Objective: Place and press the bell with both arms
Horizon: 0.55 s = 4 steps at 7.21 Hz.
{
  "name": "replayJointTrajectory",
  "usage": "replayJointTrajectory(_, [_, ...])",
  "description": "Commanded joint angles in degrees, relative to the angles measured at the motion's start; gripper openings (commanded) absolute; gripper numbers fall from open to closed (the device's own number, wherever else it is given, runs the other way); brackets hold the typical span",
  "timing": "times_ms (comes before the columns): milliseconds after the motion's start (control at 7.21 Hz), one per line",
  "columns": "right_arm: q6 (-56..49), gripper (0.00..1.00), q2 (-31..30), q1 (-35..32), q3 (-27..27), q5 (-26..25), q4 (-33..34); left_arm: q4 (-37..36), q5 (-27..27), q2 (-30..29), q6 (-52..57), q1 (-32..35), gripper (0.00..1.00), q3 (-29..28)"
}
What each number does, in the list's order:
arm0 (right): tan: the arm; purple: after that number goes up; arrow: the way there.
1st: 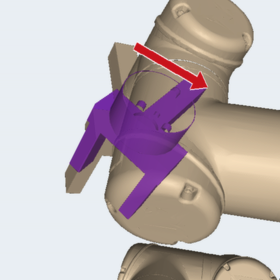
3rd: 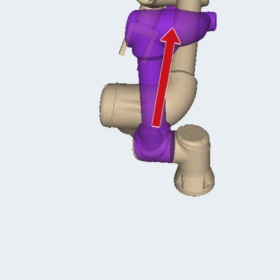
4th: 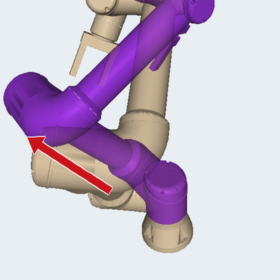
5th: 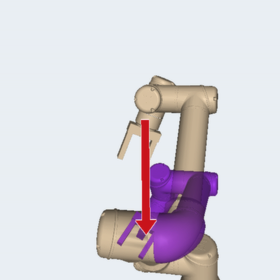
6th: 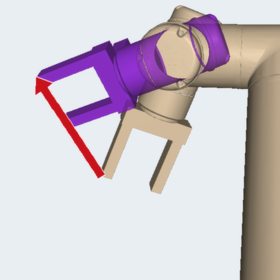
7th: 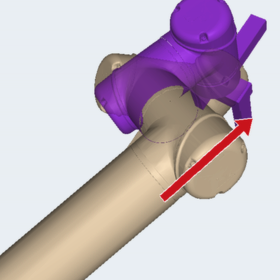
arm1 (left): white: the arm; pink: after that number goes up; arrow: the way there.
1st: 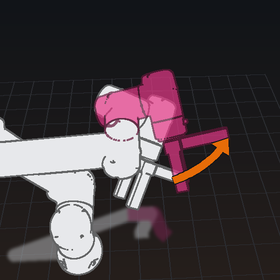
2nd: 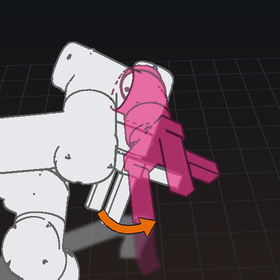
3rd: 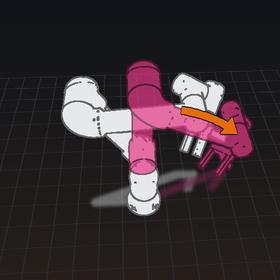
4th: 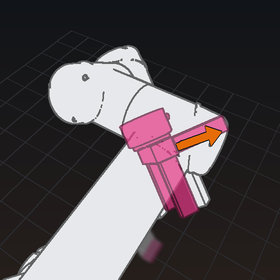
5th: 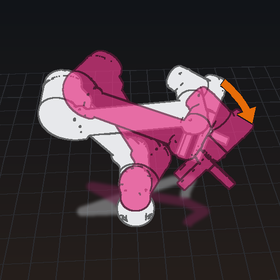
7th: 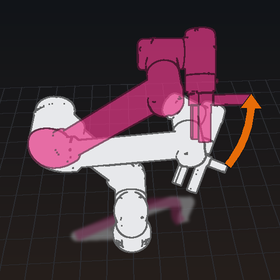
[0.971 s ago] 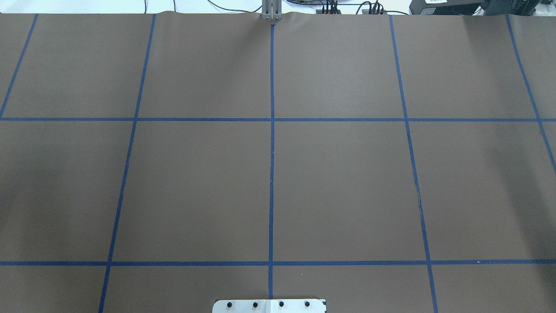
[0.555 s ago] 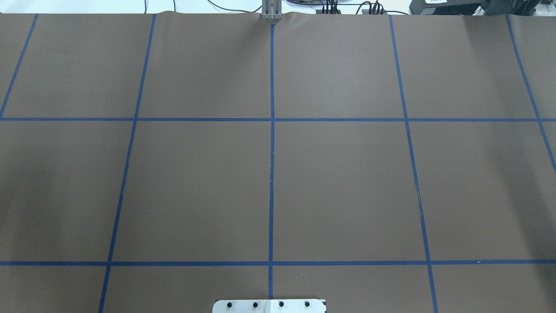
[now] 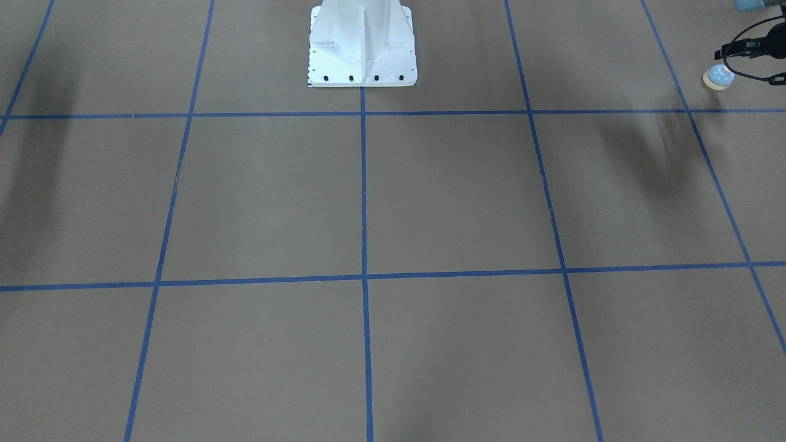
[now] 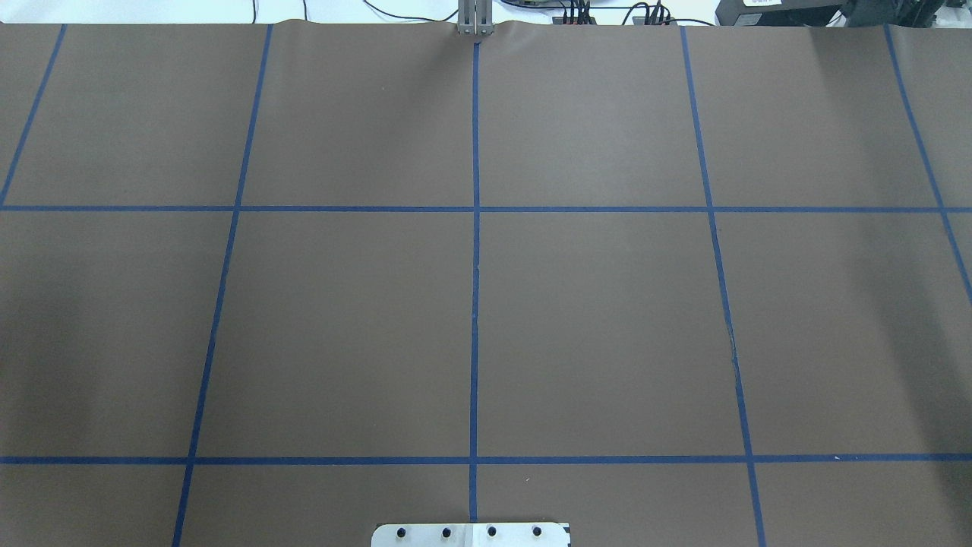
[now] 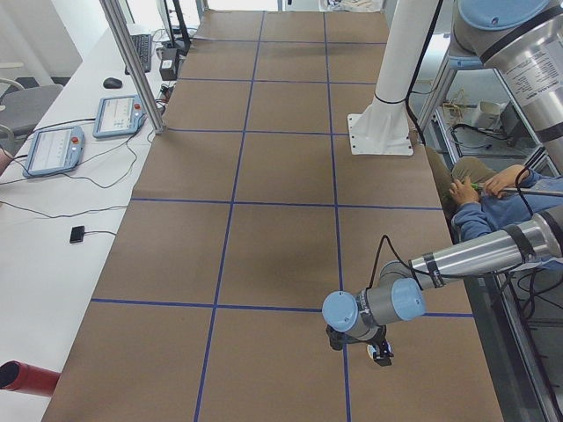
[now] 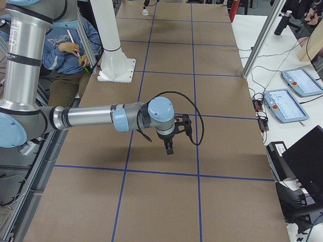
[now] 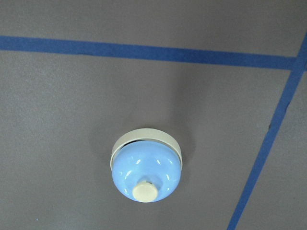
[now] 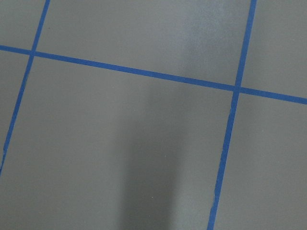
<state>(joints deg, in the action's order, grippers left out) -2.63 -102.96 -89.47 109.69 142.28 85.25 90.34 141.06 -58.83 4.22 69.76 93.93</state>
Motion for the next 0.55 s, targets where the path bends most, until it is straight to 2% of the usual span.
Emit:
replayJointTrajectory(0, [0.0,1.0,-0.05,0.0,0.78,0.02,0.0,0.27,-0.25,-0.76,0.0,-2.78,1.0,-2.33])
replayJointTrajectory(416, [0.0,1.0,-0.13,0.0,1.49,0.02,0.0,1.49,-0.43,-3.13,-0.09,-3.05,1.0,-5.41])
